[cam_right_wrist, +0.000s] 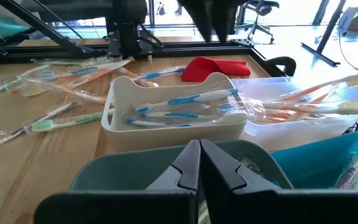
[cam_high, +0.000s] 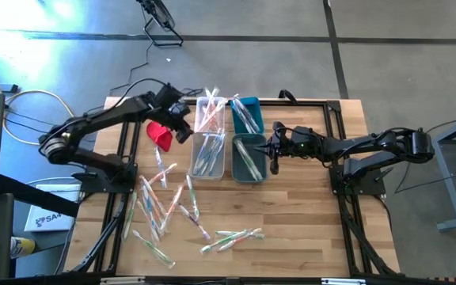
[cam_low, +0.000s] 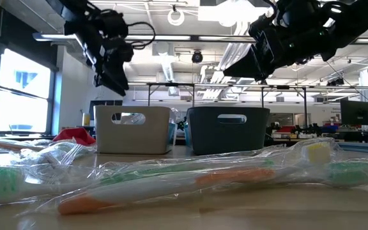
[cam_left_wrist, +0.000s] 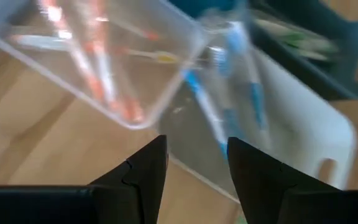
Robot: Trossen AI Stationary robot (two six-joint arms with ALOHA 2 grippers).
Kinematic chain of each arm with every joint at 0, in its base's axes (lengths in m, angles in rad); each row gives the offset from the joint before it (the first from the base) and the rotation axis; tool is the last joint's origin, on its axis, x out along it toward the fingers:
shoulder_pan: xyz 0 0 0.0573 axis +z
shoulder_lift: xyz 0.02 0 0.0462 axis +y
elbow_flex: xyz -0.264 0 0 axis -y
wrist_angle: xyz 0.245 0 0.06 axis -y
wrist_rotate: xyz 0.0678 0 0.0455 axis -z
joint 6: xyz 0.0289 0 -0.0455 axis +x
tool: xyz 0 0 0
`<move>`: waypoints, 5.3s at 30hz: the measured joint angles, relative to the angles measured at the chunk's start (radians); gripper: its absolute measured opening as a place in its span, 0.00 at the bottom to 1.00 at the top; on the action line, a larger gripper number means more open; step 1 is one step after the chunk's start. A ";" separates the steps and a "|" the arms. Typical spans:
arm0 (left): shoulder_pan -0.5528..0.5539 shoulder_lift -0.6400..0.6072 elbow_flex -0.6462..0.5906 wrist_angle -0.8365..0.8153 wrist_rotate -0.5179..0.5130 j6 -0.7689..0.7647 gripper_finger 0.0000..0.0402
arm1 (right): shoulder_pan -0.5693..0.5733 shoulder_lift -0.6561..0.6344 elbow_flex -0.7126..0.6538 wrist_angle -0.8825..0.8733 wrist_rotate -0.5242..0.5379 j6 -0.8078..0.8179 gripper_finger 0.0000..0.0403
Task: Pick & Place Toothbrushes
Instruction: Put the green toothbrush into the blue bin
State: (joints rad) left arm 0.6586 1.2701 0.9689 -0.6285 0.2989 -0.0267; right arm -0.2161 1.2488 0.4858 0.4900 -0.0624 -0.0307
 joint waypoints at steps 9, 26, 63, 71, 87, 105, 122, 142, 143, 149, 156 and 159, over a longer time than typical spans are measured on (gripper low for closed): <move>-0.243 -0.048 -0.004 0.030 -0.009 -0.051 0.41 | 0.000 0.000 0.000 0.009 0.000 0.000 0.01; -0.635 -0.048 -0.004 0.053 -0.161 0.039 0.41 | 0.000 0.000 0.000 0.016 -0.001 0.004 0.01; -0.699 -0.048 -0.004 0.079 -0.229 -0.902 0.41 | 0.000 0.000 0.000 0.023 0.000 -0.113 0.01; -0.847 -0.037 -0.003 0.079 -0.409 -1.161 0.41 | 0.000 0.000 0.000 0.023 -0.001 -0.129 0.01; -0.988 0.094 -0.002 0.080 -0.433 -1.426 0.41 | 0.000 0.000 0.000 0.024 -0.001 -0.134 0.01; -0.987 0.251 -0.004 0.042 -0.400 -1.516 0.41 | 0.000 0.000 0.000 -0.025 -0.001 -0.132 0.01; -0.987 0.367 -0.004 0.055 -0.358 -1.602 0.41 | 0.000 0.000 0.000 -0.046 -0.001 -0.132 0.01; -0.987 0.442 0.001 0.054 -0.356 -1.640 0.41 | 0.000 0.000 0.000 -0.052 -0.001 -0.132 0.01; -0.987 0.441 0.000 0.054 -0.356 -1.640 0.41 | 0.000 0.000 0.000 -0.052 -0.001 -0.132 0.01; -0.986 0.433 -0.001 0.046 -0.352 -1.640 0.40 | 0.000 0.000 0.000 -0.053 -0.001 -0.132 0.01; -0.987 0.433 -0.001 0.004 -0.342 -1.627 0.27 | 0.000 0.000 0.000 -0.055 -0.001 -0.132 0.01; -0.986 0.433 -0.002 -0.004 -0.338 -1.623 0.20 | 0.000 0.000 0.000 -0.055 -0.001 -0.132 0.01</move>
State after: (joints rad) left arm -0.3275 1.7031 0.9674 -0.6330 -0.0390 -1.6493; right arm -0.2158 1.2491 0.4862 0.4347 -0.0631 -0.1623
